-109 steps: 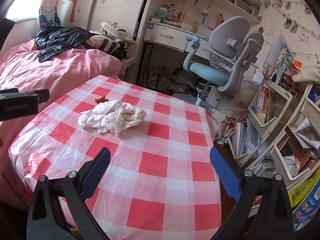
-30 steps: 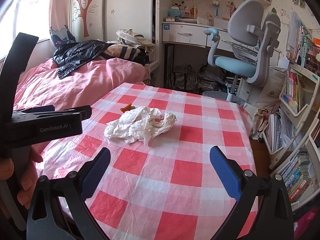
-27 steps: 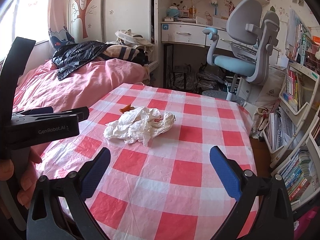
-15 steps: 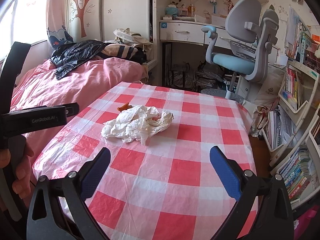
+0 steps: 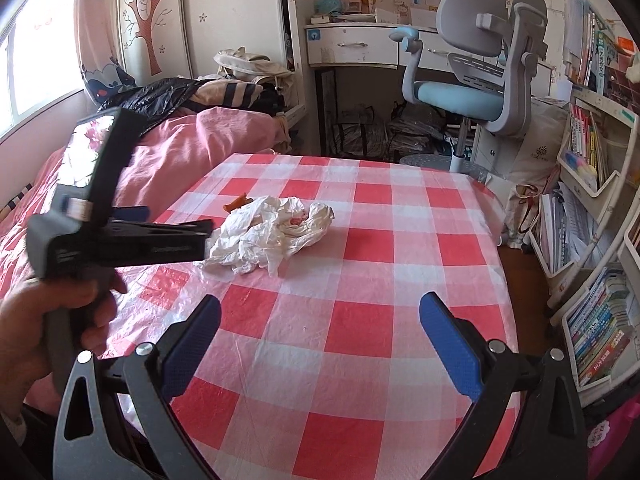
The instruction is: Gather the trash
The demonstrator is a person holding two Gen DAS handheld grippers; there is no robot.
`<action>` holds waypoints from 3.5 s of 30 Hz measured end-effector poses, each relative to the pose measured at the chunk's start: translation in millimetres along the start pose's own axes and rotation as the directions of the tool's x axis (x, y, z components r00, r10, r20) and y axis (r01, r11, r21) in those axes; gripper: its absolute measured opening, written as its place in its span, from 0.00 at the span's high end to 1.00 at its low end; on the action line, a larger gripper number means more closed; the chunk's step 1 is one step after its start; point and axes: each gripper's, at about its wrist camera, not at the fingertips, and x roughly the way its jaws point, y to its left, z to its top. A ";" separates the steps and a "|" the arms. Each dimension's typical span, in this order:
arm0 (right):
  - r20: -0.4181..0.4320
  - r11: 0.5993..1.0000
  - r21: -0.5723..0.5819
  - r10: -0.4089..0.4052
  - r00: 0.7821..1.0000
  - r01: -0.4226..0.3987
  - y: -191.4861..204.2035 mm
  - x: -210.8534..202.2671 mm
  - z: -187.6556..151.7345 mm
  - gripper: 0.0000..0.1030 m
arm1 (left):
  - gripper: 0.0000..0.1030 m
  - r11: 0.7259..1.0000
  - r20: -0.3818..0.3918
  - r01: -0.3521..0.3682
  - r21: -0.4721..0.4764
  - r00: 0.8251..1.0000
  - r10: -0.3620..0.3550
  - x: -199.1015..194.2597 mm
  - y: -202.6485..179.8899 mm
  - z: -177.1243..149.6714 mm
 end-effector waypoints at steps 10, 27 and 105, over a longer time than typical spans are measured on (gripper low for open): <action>-0.019 0.999 -0.019 0.040 0.999 -0.040 1.4 3.1 -0.3 0.07 | 0.33 0.995 -0.060 0.086 -0.050 0.994 -0.089 54.5 -4.6 23.4; -0.013 0.994 -0.073 0.081 0.997 -0.082 12.4 4.8 -1.3 0.07 | 0.98 0.847 0.071 0.333 -0.415 0.940 -0.335 -39.5 103.8 -14.6; -0.513 0.874 -0.010 0.412 0.753 -0.485 85.1 -15.8 -158.7 0.66 | 0.97 0.883 0.161 0.404 -0.237 0.913 -0.374 -150.7 57.2 -105.4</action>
